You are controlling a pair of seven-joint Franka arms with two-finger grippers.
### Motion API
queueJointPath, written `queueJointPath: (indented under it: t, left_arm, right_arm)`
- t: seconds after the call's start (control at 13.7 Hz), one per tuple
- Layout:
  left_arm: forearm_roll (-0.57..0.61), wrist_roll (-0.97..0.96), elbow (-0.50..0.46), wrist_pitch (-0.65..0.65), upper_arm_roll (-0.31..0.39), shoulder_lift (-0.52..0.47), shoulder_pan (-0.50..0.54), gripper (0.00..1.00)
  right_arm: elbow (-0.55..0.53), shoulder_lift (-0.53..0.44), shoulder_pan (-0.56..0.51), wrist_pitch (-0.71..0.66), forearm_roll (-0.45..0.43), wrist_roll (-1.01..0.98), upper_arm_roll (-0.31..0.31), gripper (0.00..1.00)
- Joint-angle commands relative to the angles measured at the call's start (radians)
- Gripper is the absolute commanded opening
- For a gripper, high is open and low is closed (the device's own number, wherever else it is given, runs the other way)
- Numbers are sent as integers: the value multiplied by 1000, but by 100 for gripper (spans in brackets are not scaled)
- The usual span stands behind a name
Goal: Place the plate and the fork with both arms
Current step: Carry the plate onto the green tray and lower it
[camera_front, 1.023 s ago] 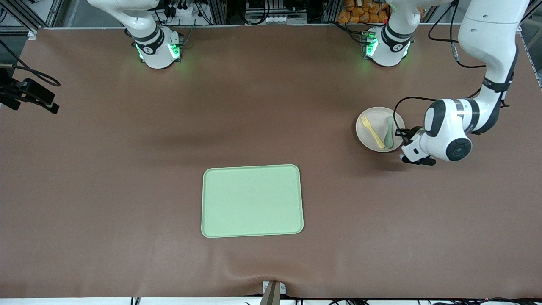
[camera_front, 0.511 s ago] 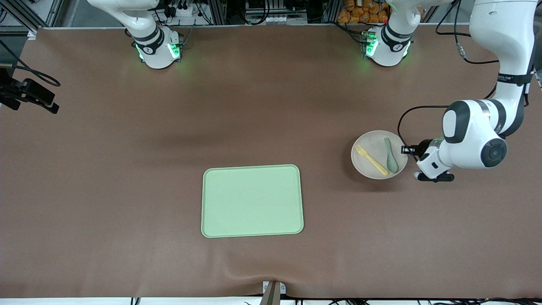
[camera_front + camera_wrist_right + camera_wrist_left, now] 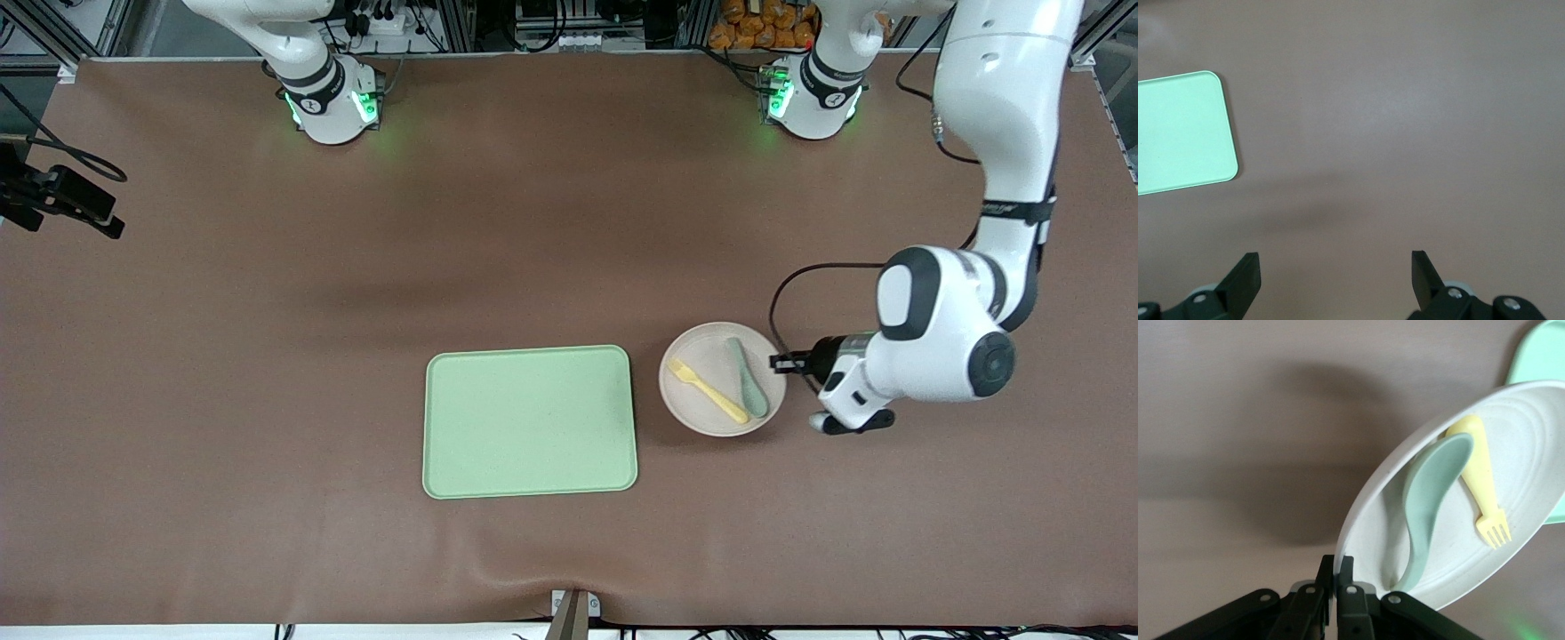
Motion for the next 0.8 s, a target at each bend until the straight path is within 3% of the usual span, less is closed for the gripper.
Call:
queueJointPath:
  t: [0.0, 0.29, 0.73]
  left_arm:
    - [-32, -35, 178, -17, 5, 110, -52, 0]
    - [-87, -75, 242, 219, 7, 218, -158, 0]
    - [-87, -84, 258, 399, 4, 284, -262, 0]
  right_arm:
    - [20, 9, -12, -10, 15, 0, 3, 100]
    - [20, 9, -12, -9, 14, 0, 3, 100]
    - [20, 9, -15, -10, 14, 0, 1, 100]
